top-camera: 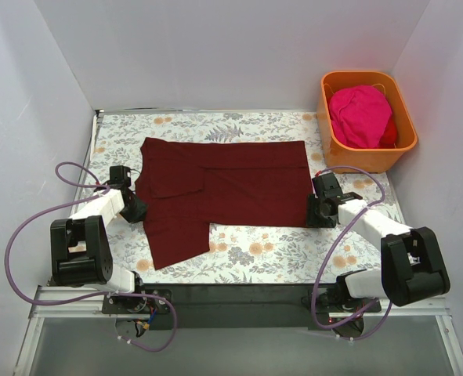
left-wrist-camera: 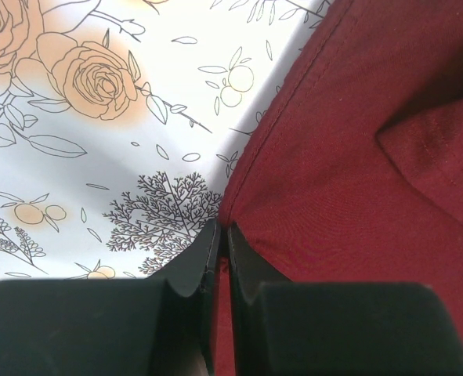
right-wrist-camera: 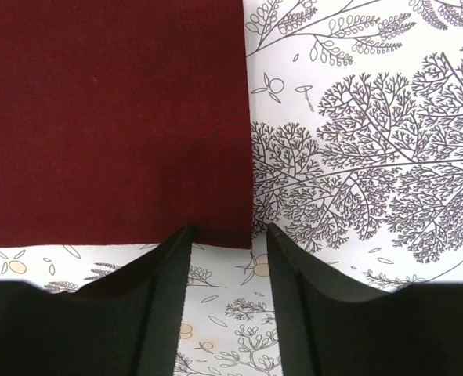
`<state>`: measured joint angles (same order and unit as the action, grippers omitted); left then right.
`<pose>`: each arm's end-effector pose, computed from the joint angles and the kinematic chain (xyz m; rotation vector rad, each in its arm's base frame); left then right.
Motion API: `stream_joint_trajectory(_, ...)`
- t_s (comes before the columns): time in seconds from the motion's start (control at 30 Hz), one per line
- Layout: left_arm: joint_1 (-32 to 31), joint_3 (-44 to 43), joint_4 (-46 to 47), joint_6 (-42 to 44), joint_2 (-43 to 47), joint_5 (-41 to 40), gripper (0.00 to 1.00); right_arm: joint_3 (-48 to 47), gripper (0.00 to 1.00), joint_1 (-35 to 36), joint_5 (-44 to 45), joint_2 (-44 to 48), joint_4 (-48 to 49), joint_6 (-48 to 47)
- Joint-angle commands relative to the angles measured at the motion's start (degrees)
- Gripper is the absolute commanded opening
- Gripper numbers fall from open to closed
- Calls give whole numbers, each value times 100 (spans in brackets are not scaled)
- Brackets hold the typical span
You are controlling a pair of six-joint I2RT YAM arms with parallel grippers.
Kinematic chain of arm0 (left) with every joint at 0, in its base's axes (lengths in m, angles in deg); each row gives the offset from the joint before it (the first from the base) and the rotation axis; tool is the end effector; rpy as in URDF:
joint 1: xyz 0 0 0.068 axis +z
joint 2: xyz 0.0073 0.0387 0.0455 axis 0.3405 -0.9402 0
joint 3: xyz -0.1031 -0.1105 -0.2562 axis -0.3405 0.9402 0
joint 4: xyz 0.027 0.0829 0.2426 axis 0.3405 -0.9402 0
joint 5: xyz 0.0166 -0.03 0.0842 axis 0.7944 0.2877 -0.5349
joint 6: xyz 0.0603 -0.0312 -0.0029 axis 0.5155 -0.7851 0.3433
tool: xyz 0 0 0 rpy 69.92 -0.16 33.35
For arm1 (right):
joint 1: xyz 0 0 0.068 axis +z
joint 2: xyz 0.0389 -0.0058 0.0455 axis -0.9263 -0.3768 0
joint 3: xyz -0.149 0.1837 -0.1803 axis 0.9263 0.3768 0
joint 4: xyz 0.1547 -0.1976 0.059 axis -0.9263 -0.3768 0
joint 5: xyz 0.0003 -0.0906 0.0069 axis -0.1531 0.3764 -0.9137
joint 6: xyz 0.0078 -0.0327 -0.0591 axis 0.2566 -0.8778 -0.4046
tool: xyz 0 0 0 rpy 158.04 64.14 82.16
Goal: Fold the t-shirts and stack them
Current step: Fold the tshirt
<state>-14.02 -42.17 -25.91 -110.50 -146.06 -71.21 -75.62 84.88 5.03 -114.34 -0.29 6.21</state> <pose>0.2488 0.0306 0.1687 -1.8631 2.1314 -0.1491 0.2249 0.0586 0.1753 0.0998 2.6375 -0.0326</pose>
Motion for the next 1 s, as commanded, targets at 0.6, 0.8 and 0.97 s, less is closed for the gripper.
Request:
stream_joint_trajectory(0.6, 26, -50, -992, -533, 1485, -254, 0, 2, 1, 12, 176, 1099, -970, -22)
stream_joint_trajectory(0.8, 70, -797, -1319, -366, 1205, -237, 0, -595, 1, -111, 9, 1059, -1033, -215)
stream_joint_trajectory(0.97, 79, -1227, -1336, -305, 653, -158, 0, -1184, 1, -119, 8, 461, -981, -338)
